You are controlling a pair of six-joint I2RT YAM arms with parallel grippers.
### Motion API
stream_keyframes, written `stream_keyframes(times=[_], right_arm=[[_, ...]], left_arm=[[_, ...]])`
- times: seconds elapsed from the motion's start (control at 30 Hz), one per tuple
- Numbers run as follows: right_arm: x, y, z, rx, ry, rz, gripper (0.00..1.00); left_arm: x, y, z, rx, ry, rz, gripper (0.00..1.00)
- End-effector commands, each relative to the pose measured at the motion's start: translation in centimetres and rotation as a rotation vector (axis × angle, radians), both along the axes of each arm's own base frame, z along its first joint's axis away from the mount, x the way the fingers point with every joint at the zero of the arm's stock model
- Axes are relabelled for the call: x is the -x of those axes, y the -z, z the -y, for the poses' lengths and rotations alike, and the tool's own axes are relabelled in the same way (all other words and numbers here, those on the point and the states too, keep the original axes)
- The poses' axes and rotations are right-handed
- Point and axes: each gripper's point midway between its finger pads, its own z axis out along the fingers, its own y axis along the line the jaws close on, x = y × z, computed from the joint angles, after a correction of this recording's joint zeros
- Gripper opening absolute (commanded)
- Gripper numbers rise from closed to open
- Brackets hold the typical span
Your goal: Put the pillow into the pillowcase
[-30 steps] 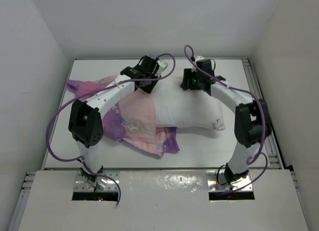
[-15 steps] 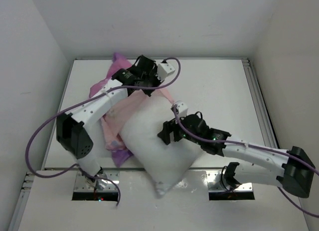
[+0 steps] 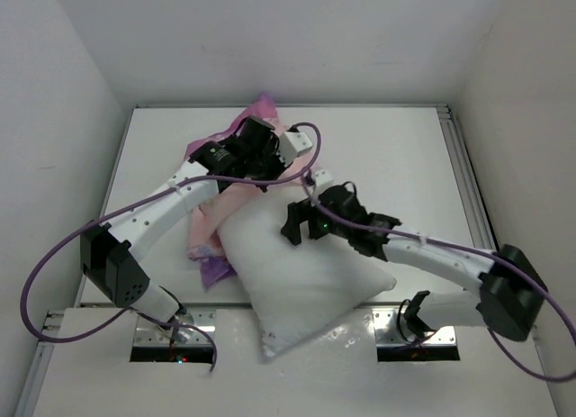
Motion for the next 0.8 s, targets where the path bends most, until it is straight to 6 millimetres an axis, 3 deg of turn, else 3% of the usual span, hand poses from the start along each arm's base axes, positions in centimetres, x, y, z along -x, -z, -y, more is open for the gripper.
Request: stream_keyframes(times=[0.0, 0.03, 0.07, 0.1, 0.13, 0.17, 0.2, 0.23, 0.27, 0.3, 0.33, 0.37, 0.43, 0.47, 0.5, 0.6, 0.7, 0.77], right_arm=[[3.1, 2.1, -4.6, -0.051, -0.138, -0.029, 0.99], [3.1, 2.8, -4.9, -0.045, -0.129, -0.042, 0.99], [1.8, 3.2, -4.8, -0.051, -0.037, -0.049, 0.99], [0.3, 3.7, -5.1, -0.065, 0.0, -0.052, 0.88], [-0.4, 3.7, -5.3, -0.085, 0.012, -0.049, 0.88], [-1.7, 2.4, -5.8, -0.143, 0.04, -0.043, 0.46], [-3.8, 0.3, -5.9, -0.217, 0.077, 0.008, 0.15], [-5.0, -2.5, -6.0, -0.277, 0.105, 0.062, 0.0], [-5.9, -4.6, -5.7, -0.324, 0.137, 0.114, 0.0], [-7.6, -8.0, -4.7, -0.392, 0.204, 0.226, 0.0], [-7.9, -12.1, -3.6, -0.47, 0.239, 0.315, 0.0], [-8.9, -15.9, -2.1, -0.542, 0.308, 0.428, 0.0], [-8.8, -20.9, 0.0, -0.634, 0.37, 0.549, 0.0], [-8.1, -24.7, 1.4, -0.676, 0.384, 0.638, 0.0], [-7.7, -26.7, 2.1, -0.711, 0.396, 0.683, 0.0], [-6.0, -29.7, 2.8, -0.773, 0.394, 0.739, 0.0], [-5.6, -27.8, 1.8, -0.768, 0.421, 0.701, 0.0], [-6.5, -25.1, 2.3, -0.768, 0.531, 0.657, 0.0]], left_arm=[[0.4, -3.4, 1.5, 0.11, 0.013, 0.038, 0.0], [0.6, -3.3, 1.7, 0.118, 0.022, 0.024, 0.0], [1.3, -3.3, 2.5, 0.138, 0.055, 0.002, 0.0], [2.0, -3.2, 3.1, 0.137, 0.09, -0.013, 0.0], [2.2, -3.1, 3.4, 0.144, 0.113, -0.02, 0.0], [3.2, -3.3, 4.0, 0.144, 0.155, -0.034, 0.0], [4.2, -3.7, 4.9, 0.168, 0.219, -0.056, 0.0], [5.5, -3.7, 5.2, 0.152, 0.285, -0.075, 0.0], [6.3, -4.4, 5.4, 0.159, 0.337, -0.077, 0.0], [7.3, -7.5, 6.4, 0.227, 0.429, -0.054, 0.0], [8.0, -8.8, 6.7, 0.24, 0.501, -0.034, 0.0], [9.1, -12.4, 7.0, 0.311, 0.573, -0.014, 0.0], [9.7, -15.9, 7.0, 0.38, 0.636, 0.021, 0.0], [10.3, -17.5, 6.8, 0.42, 0.664, 0.028, 0.0], [10.4, -19.4, 6.7, 0.445, 0.676, 0.075, 0.0], [10.1, -19.3, 6.8, 0.433, 0.663, 0.085, 0.0], [8.7, -15.2, 7.3, 0.372, 0.607, 0.026, 0.0], [8.0, -12.3, 8.0, 0.336, 0.575, -0.018, 0.0]])
